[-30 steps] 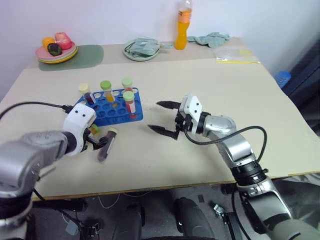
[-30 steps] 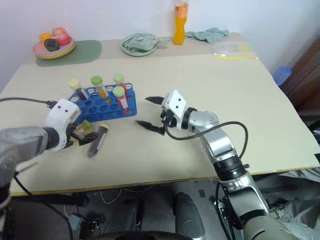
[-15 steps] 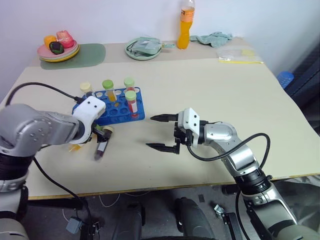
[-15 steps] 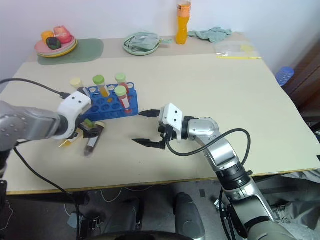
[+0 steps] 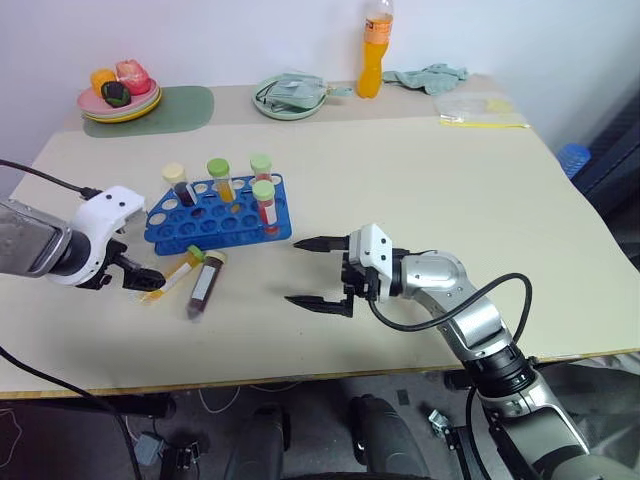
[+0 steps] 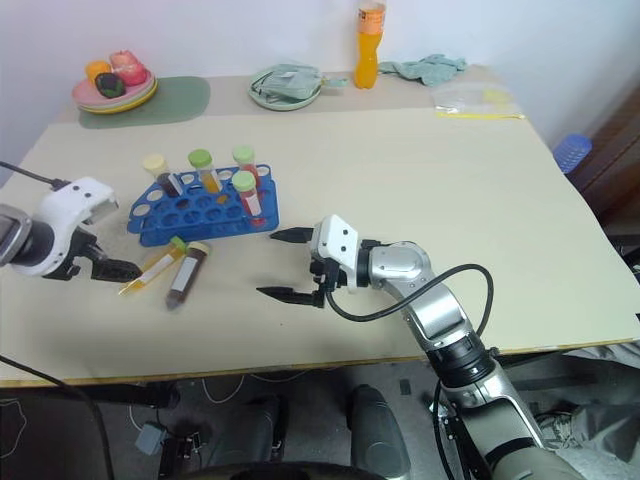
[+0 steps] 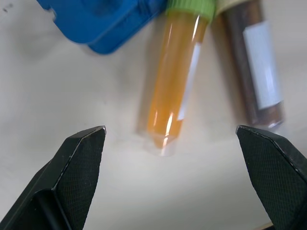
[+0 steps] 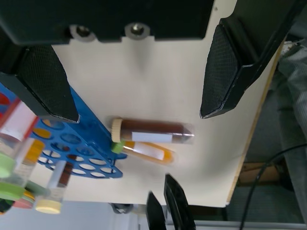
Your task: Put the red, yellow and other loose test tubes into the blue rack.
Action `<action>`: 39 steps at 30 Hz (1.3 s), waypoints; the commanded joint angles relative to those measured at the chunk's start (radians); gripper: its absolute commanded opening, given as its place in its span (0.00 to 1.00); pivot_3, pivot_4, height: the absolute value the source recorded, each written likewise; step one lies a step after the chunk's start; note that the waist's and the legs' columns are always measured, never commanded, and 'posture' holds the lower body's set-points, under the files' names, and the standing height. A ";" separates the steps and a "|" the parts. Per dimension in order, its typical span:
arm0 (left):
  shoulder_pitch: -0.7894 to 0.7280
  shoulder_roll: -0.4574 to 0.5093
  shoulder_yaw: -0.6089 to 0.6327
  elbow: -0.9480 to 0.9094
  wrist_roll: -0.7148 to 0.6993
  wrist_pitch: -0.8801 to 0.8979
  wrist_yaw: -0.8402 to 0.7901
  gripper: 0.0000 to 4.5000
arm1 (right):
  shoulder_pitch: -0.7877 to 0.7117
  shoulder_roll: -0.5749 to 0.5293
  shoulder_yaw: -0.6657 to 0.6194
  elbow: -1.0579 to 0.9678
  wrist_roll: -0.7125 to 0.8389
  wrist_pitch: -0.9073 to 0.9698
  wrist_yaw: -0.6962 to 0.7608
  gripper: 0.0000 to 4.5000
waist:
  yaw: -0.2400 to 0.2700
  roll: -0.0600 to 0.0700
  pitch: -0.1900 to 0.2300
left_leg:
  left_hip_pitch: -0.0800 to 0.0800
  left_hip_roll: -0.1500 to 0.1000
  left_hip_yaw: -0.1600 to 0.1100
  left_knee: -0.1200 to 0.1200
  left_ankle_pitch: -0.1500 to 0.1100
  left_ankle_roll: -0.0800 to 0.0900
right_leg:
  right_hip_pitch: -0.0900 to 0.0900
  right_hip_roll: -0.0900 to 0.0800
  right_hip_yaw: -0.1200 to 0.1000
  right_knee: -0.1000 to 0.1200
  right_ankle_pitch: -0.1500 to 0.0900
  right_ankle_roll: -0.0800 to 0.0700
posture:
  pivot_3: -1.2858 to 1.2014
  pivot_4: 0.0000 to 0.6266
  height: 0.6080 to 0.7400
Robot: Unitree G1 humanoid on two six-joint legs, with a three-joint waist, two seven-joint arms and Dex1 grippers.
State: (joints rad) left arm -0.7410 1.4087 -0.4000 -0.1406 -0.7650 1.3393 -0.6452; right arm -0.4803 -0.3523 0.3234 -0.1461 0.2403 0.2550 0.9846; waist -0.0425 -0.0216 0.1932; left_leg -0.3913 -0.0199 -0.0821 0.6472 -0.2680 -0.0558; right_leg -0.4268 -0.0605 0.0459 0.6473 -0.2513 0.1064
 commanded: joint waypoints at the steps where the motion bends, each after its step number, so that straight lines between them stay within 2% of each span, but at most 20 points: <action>1: -0.056 -0.030 -0.065 0.066 0.152 -0.082 -0.152 1.00 | -0.021 0.010 -0.003 -0.001 0.006 -0.016 0.004 0.99 | 0.001 -0.001 0.000 | 0.000 0.000 0.000 0.000 0.000 0.000 | 0.000 0.000 0.000 0.000 0.000 0.000 | 0.52 0.24 1.00; 6: -0.123 -0.139 -0.194 0.203 0.357 -0.203 -0.308 1.00 | -0.018 0.017 -0.002 0.004 0.001 -0.018 -0.007 0.99 | 0.000 -0.001 0.000 | 0.000 0.000 0.000 0.001 0.000 0.000 | 0.000 0.000 0.000 0.000 0.000 0.000 | 0.52 0.24 1.00; 9: -0.168 -0.212 -0.226 0.283 0.431 -0.212 -0.361 1.00 | -0.010 0.019 -0.006 -0.005 -0.003 -0.010 -0.023 0.99 | -0.001 -0.001 0.000 | -0.001 0.000 0.000 0.001 0.000 0.000 | 0.000 0.001 0.000 0.001 0.000 0.000 | 0.52 0.24 1.00; 13: -0.188 -0.254 -0.260 0.328 0.523 -0.237 -0.419 1.00 | -0.003 0.020 -0.007 -0.018 -0.002 0.002 -0.043 0.99 | -0.003 -0.001 0.000 | -0.001 0.000 -0.001 0.001 0.000 0.000 | 0.000 0.001 0.000 0.001 0.000 0.000 | 0.52 0.24 1.00; 16: -0.188 -0.272 -0.272 0.355 0.585 -0.249 -0.443 0.81 | 0.004 0.020 -0.010 -0.031 0.001 0.014 -0.059 1.00 | -0.003 -0.001 0.000 | 0.000 0.001 -0.001 0.001 0.000 0.000 | -0.001 0.001 0.000 0.001 0.000 0.000 | 0.52 0.24 1.00; 21: -0.168 -0.247 -0.235 0.336 0.622 -0.253 -0.502 0.26 | 0.012 0.023 -0.009 -0.049 0.011 0.037 -0.070 1.00 | -0.002 -0.001 0.000 | -0.001 0.000 -0.001 0.001 0.000 0.000 | -0.001 0.000 0.000 0.001 0.000 0.001 | 0.52 0.24 1.00; 22: -0.156 -0.232 -0.219 0.327 0.622 -0.254 -0.506 0.18 | 0.012 0.023 -0.008 -0.053 0.013 0.040 -0.072 1.00 | -0.002 -0.001 0.000 | -0.001 0.000 -0.001 0.001 0.000 0.000 | -0.001 0.000 0.000 0.002 0.000 0.001 | 0.52 0.24 1.00; 23: -0.143 -0.215 -0.201 0.319 0.622 -0.257 -0.509 0.17 | 0.013 0.023 -0.006 -0.057 0.013 0.043 -0.073 1.00 | -0.003 -0.001 0.000 | -0.001 0.000 -0.001 0.001 0.000 0.000 | -0.001 0.000 0.000 0.002 0.000 0.001 | 0.52 0.24 1.00; 25: -0.096 -0.171 -0.125 0.302 0.604 -0.261 -0.497 0.17 | 0.015 0.022 -0.006 -0.065 0.015 0.046 -0.075 1.00 | -0.007 -0.001 0.000 | -0.001 0.001 -0.001 0.001 0.000 0.001 | -0.001 0.000 0.000 0.002 0.000 0.001 | 0.52 0.24 1.00; 28: 0.015 -0.124 0.107 0.286 0.522 -0.229 -0.453 0.17 | 0.024 0.017 -0.013 -0.075 0.020 0.052 -0.080 1.00 | -0.010 -0.001 0.000 | -0.001 0.001 -0.001 0.001 0.000 0.001 | -0.002 0.001 0.000 0.002 0.000 0.000 | 0.52 0.24 1.00; 29: 0.068 -0.121 0.218 0.261 0.486 -0.227 -0.437 0.17 | 0.028 0.015 -0.016 -0.077 0.024 0.055 -0.081 1.00 | -0.009 -0.002 0.000 | -0.001 0.001 -0.001 0.001 0.000 0.001 | -0.002 0.001 0.000 0.002 0.000 0.000 | 0.52 0.24 1.00; 31: 0.240 -0.168 0.523 0.132 0.447 -0.293 -0.391 0.17 | 0.037 0.014 -0.022 -0.078 0.031 0.061 -0.080 1.00 | -0.006 -0.001 0.000 | -0.001 0.001 -0.001 0.001 0.000 0.001 | -0.001 0.000 0.000 0.002 0.000 0.001 | 0.52 0.24 1.00; 32: 0.312 -0.233 0.675 0.044 0.452 -0.314 -0.331 0.17 | 0.040 0.015 -0.025 -0.076 0.035 0.064 -0.078 1.00 | -0.003 -0.001 0.000 | -0.001 0.001 -0.001 0.001 0.000 0.001 | -0.001 -0.001 0.000 0.002 0.000 0.001 | 0.52 0.24 1.00; 35: 0.393 -0.422 0.930 -0.162 0.407 -0.290 -0.200 0.17 | 0.045 0.017 -0.035 -0.068 0.047 0.065 -0.075 1.00 | 0.009 -0.002 0.000 | -0.001 0.001 -0.002 0.002 0.000 0.001 | 0.000 -0.003 -0.001 0.002 0.000 0.001 | 0.52 0.24 1.00; 36: 0.388 -0.549 0.991 -0.268 0.365 -0.281 -0.123 0.17 | 0.044 0.028 -0.046 -0.051 0.053 0.067 -0.085 1.00 | 0.015 -0.002 0.000 | -0.001 0.001 -0.002 0.003 0.000 0.001 | 0.001 -0.003 -0.002 0.001 0.000 0.001 | 0.52 0.24 1.00; 37: 0.388 -0.659 1.022 -0.363 0.346 -0.277 -0.046 0.17 | 0.043 0.036 -0.055 -0.034 0.056 0.069 -0.096 1.00 | 0.020 -0.002 0.000 | -0.001 0.001 -0.002 0.003 0.000 0.001 | 0.001 -0.003 -0.002 0.001 0.000 0.001 | 0.52 0.24 1.00; 39: 0.408 -0.854 0.982 -0.499 0.381 -0.380 0.110 0.17 | 0.036 0.047 -0.067 0.013 0.049 0.062 -0.113 1.00 | 0.030 -0.003 -0.001 | 0.000 0.000 -0.002 0.004 0.000 0.001 | 0.002 -0.003 -0.002 0.001 0.000 0.001 | 0.52 0.24 1.00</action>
State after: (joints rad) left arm -0.3403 0.6089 0.5842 -0.5257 -0.3866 1.0252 -0.6498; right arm -0.4349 -0.3153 0.2834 -0.1486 0.2782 0.3237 0.8872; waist -0.0123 -0.0248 0.1921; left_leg -0.3909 -0.0202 -0.0842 0.6519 -0.2683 -0.0553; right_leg -0.4237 -0.0645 0.0444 0.6486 -0.2507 0.1078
